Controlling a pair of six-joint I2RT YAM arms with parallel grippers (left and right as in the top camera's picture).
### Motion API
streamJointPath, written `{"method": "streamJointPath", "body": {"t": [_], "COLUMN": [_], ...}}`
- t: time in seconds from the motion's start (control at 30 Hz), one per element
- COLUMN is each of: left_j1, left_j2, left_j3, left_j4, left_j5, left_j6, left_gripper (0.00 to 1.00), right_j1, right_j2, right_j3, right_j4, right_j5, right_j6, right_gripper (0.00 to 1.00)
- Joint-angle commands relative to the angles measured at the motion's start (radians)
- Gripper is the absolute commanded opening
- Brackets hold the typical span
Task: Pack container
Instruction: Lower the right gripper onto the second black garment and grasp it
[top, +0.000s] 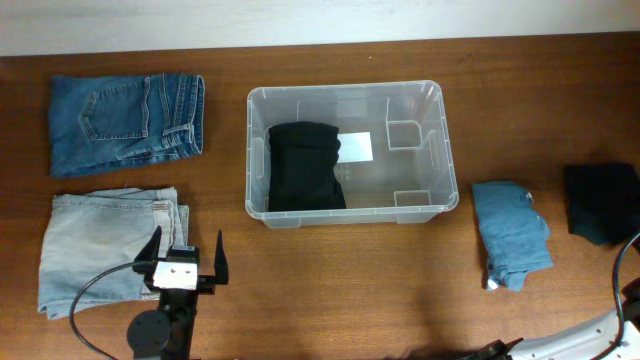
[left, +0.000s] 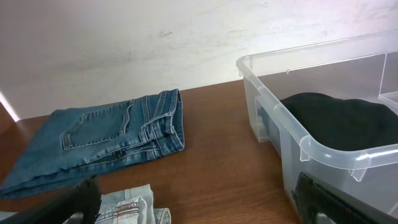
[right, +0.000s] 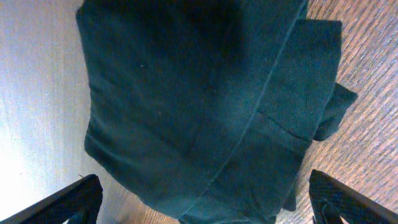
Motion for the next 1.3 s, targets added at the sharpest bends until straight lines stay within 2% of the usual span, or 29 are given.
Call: {"method": "streamJointPath", "body": {"t": [0.0, 0.73, 1.27], "left_j1": [0.004, 0.004, 0.004], "left_j2": [-0.007, -0.007, -0.007], "left_j3": [-0.008, -0.008, -0.008], "left_j4": [0.002, 0.002, 0.002], "left_j5": [-0.004, -0.004, -0.004], "left_j6": [0.013, 0.013, 0.013], "left_gripper": [0.99, 0.99, 1.0], "right_j1": [-0.006, -0.001, 0.119], "right_j2": [0.012, 0.079, 0.103], "right_j3": [-0.011, -0.013, -0.014], "right_j4": [-0.001, 0.027, 0.05], "right_j5": [-0.001, 0.036, 0.121], "right_j6": [-0.012, -0.034, -0.015], "right_gripper": [0.98, 0.98, 0.98]}}
